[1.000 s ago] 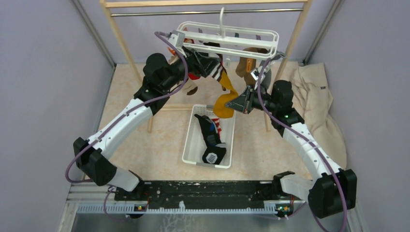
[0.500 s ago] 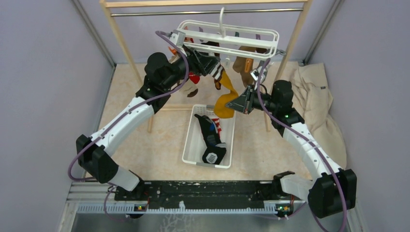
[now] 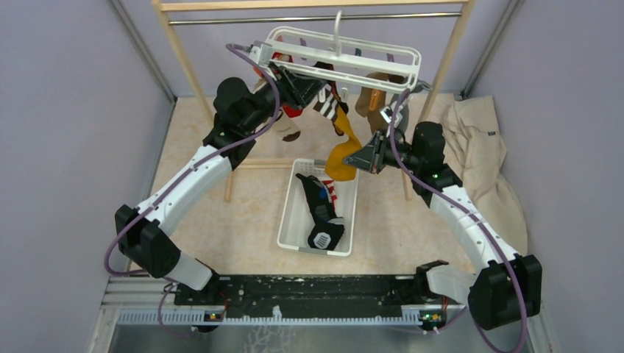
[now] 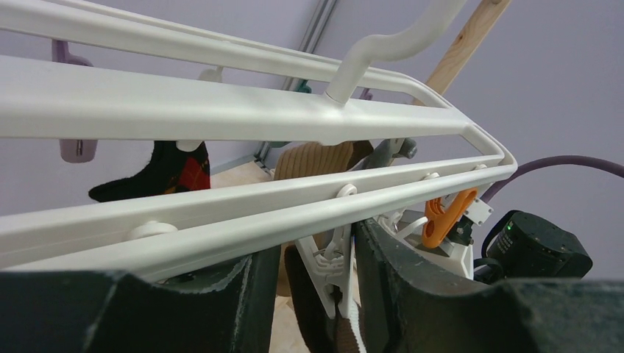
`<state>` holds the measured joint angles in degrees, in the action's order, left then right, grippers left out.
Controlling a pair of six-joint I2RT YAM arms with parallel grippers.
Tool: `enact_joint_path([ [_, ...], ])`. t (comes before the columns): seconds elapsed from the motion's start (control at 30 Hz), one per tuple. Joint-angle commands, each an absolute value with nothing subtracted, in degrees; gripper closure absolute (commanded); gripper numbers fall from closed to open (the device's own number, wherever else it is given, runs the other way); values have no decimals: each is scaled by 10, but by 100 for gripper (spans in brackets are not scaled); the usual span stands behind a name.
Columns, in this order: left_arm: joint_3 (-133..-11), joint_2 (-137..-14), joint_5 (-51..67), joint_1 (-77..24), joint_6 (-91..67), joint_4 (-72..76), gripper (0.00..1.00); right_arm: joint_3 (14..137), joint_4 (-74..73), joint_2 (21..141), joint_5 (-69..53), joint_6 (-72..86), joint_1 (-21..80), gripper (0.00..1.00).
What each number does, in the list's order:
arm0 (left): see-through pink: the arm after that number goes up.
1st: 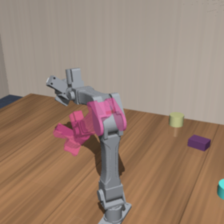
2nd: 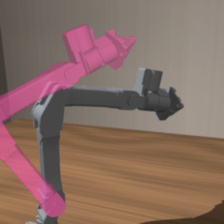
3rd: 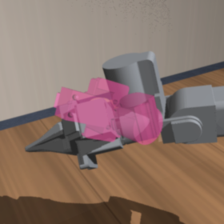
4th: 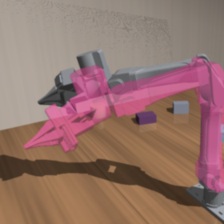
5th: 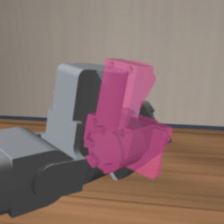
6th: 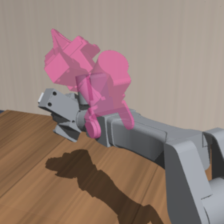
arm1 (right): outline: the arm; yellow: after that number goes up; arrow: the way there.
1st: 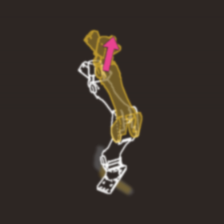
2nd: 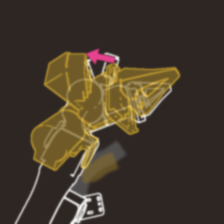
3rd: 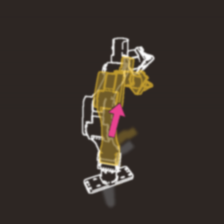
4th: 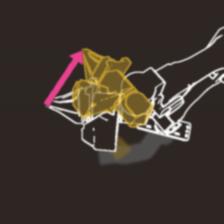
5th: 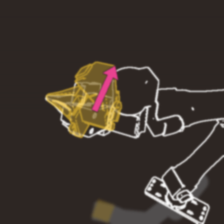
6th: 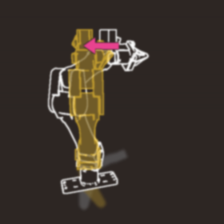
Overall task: Remove the socks clipped to the hanger
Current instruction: Remove the sock from the hanger.
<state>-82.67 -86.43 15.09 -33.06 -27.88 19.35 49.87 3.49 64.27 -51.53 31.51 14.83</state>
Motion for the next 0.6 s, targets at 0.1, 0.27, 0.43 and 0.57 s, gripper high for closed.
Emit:
enact_joint_path([
  [0.1,-828,-874,169,-327,-292,230,60,518,58,644,-526,303,143,100],
  [0.27,-834,-878,165,-327,-294,216,98,518,58,645,-524,303,144,100],
  [0.43,-837,-879,163,-327,-295,211,100,522,55,647,-527,303,143,100],
  [0.57,-838,-871,156,-327,-289,198,100,523,48,647,-530,303,143,100],
])
